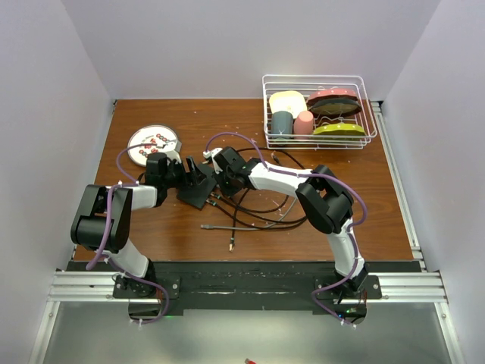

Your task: Insert the plug into the switch port

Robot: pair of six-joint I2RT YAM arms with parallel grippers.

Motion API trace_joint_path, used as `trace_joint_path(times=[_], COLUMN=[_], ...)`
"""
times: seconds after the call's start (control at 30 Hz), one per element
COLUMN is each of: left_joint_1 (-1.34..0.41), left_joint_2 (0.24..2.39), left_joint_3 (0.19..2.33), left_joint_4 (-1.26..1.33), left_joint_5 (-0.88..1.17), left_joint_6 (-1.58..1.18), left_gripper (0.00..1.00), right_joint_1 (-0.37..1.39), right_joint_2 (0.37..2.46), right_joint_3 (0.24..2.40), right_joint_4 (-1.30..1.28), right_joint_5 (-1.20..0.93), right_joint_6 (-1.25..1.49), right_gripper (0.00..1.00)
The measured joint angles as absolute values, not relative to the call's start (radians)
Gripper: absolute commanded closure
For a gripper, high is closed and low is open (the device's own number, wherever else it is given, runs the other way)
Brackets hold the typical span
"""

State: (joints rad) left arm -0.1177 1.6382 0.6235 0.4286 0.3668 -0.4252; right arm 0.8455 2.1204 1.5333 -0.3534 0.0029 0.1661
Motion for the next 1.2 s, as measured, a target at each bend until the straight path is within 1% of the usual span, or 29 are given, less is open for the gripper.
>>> trace_joint_path(times=[0.6, 0.9, 1.2], left_joint_1=[-0.112, -0.111, -0.111], left_joint_2=[1.644, 1.645, 1.675], left_joint_3=[0.623, 0.619, 0.619], left_joint_4=[0.442, 0.456, 0.501], left_joint_5=[0.383, 0.389, 0.401], left_joint_6=[-0.425, -0.423, -0.423], left_gripper=[0.21, 0.18, 0.19], right_joint_1=[0.855, 0.858, 0.861], right_joint_2=[2.12, 2.12, 2.122], right_joint_3=[1.534, 1.534, 1.535], right_joint_4=[-0.346, -0.345, -0.346], right_joint_5=[-0.044, -0.045, -0.031], right_joint_6=[0.136, 0.044, -0.008], right_gripper=[1.0, 1.0, 1.0])
